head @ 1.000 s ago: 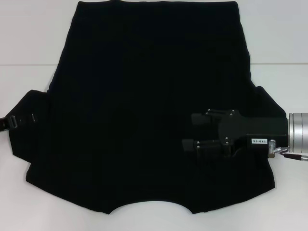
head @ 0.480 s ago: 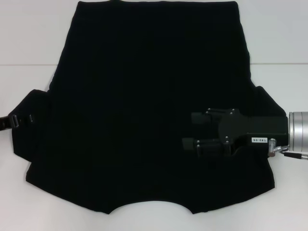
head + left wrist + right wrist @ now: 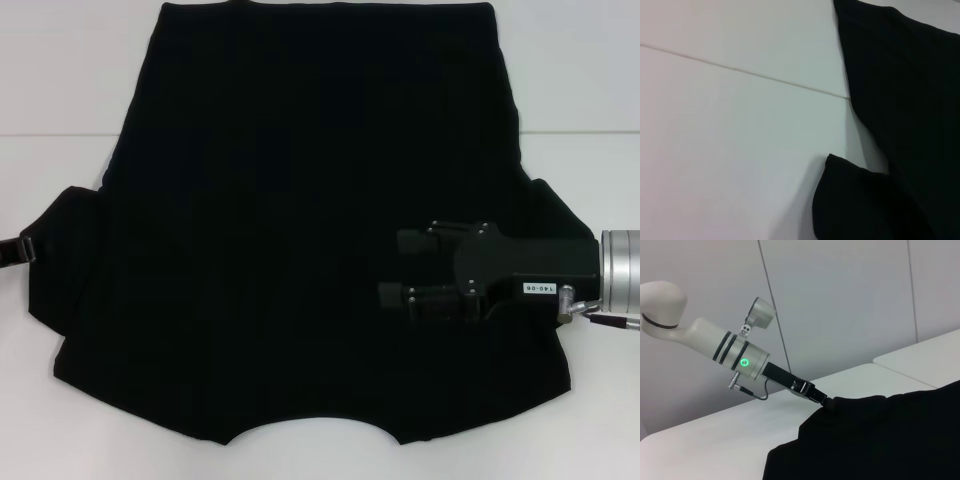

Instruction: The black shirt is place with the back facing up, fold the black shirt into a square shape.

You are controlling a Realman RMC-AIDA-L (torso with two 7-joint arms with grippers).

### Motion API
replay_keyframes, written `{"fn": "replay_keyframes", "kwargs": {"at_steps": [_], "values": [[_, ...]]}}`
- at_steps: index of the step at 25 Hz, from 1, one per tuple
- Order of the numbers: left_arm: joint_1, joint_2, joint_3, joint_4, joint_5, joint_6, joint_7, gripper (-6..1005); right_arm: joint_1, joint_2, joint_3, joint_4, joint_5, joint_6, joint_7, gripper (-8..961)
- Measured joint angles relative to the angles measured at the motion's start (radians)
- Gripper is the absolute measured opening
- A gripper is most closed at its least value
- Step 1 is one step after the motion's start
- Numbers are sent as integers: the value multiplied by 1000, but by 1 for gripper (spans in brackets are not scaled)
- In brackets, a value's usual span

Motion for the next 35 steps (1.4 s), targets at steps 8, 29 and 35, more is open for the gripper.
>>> {"fn": "replay_keyframes", "kwargs": {"at_steps": [8,29,35], "values": [[0,0,2,0,0,-4,1,141,-1,0,0,-1,1,0,0,882],[20,4,-6,80,48,4,-7,3,-6,2,-1,46,66,33,-10,883],[27,8,-10,100,49,4,-8,4,-4,3,-4,56,84,50,-11,883]]}}
